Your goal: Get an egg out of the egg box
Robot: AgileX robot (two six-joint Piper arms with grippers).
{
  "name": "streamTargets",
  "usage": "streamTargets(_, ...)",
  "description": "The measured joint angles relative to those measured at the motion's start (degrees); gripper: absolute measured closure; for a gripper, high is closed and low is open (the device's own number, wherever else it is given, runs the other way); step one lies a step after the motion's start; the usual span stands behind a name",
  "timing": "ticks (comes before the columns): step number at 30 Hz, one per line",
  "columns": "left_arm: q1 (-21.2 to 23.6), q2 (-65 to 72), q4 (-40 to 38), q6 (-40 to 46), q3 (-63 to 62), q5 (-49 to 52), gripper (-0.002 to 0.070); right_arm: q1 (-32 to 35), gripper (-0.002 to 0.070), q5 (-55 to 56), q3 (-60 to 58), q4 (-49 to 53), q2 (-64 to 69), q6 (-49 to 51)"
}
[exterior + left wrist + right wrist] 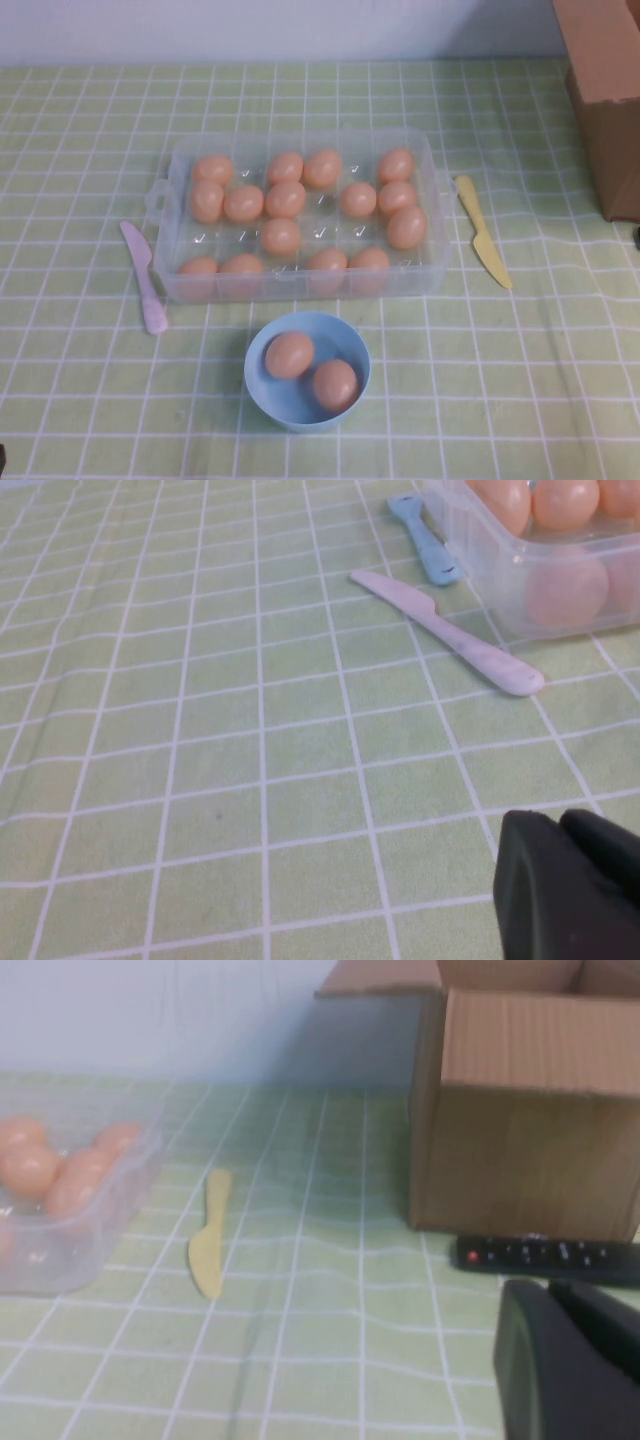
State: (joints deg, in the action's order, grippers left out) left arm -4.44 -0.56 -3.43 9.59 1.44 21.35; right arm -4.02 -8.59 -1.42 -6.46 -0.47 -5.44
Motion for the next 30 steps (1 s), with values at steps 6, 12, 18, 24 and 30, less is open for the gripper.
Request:
streamTargets(6,0.0,0.0,0.0,0.0,0.0,0.0,0.0673,0.0,0.0694,-2.33,-0.03,-0.24,0.01,0.37)
streamTargets(12,0.0,0.0,0.0,0.0,0.0,0.0,0.0673,0.0,0.0694,-5.29,-0.03,0.06,0.01,0.46)
streamTargets(18,0.0,0.0,0.0,0.0,0.0,0.0,0.0673,0.0,0.0694,-8.94,-0.03,0.51,0.01,0.46)
streamTargets(24,0.0,0.0,0.0,0.0,0.0,0.0,0.0673,0.0,0.0694,-12.32,-0.03,0.39,0.01,0.46)
streamTargets(30,0.0,0.0,0.0,0.0,0.0,0.0,0.0673,0.0,0.0694,-12.44,-0.03,0.39,0.01,0.46)
